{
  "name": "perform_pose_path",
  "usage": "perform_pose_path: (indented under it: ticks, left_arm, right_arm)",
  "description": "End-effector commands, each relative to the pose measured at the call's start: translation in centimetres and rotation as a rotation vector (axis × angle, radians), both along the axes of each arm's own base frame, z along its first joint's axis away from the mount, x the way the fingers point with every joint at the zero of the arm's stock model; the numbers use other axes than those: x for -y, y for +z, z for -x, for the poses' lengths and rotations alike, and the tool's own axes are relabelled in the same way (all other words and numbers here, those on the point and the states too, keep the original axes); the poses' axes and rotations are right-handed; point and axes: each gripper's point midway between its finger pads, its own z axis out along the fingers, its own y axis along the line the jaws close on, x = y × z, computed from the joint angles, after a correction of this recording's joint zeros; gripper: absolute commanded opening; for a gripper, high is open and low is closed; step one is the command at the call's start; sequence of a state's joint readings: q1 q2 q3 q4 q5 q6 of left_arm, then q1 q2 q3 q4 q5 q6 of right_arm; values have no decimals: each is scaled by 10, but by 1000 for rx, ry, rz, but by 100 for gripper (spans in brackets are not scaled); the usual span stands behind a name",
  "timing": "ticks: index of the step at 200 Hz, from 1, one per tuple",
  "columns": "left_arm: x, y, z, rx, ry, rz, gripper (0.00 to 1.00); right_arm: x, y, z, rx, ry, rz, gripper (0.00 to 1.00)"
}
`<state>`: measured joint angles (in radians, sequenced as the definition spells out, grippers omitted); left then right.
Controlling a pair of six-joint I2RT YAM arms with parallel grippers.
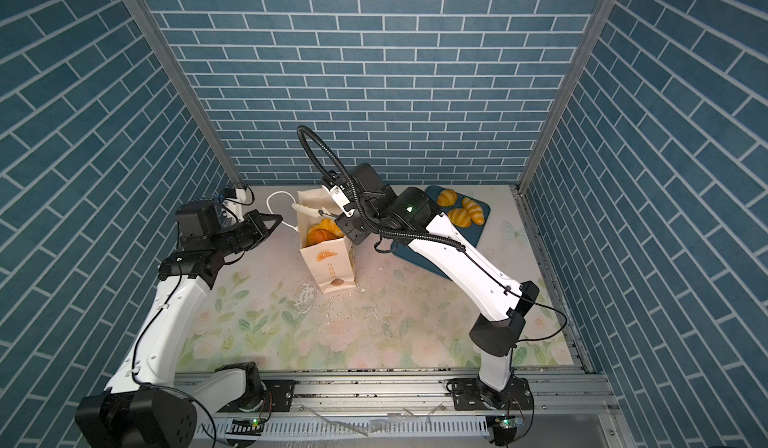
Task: Place the fake bread into the paper bag
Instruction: 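Open the tongs to release the pastry into the bag and raise them, then move the empty tongs back over the tray toward the yellow croissants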
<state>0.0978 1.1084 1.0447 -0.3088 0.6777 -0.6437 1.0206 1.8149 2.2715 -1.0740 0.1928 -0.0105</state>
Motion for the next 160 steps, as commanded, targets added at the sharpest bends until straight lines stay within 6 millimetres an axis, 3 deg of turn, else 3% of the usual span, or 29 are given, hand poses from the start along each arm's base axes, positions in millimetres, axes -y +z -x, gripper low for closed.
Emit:
perform_pose_path:
  ticks: [1,57,89,129,160]
  left_arm:
    - [1,13,-1,34,-11,-8,8]
    - [0,16,1,40,-12,-27,8]
    - [0,19,4,46,-14,-33,8]
    - [1,21,5,51,-18,-32,8]
    - [1,22,6,51,-19,-31,8]
  right_arm:
    - [9,45,-7,140,-23,-60,51]
    - [57,86,-32,270,-203,-88,51]
    - [98,89,-48,278,-337,-94,51]
    - [154,66,-69,227,-510,-95,51]
    - [203,22,-86,124,-663,-86,51]
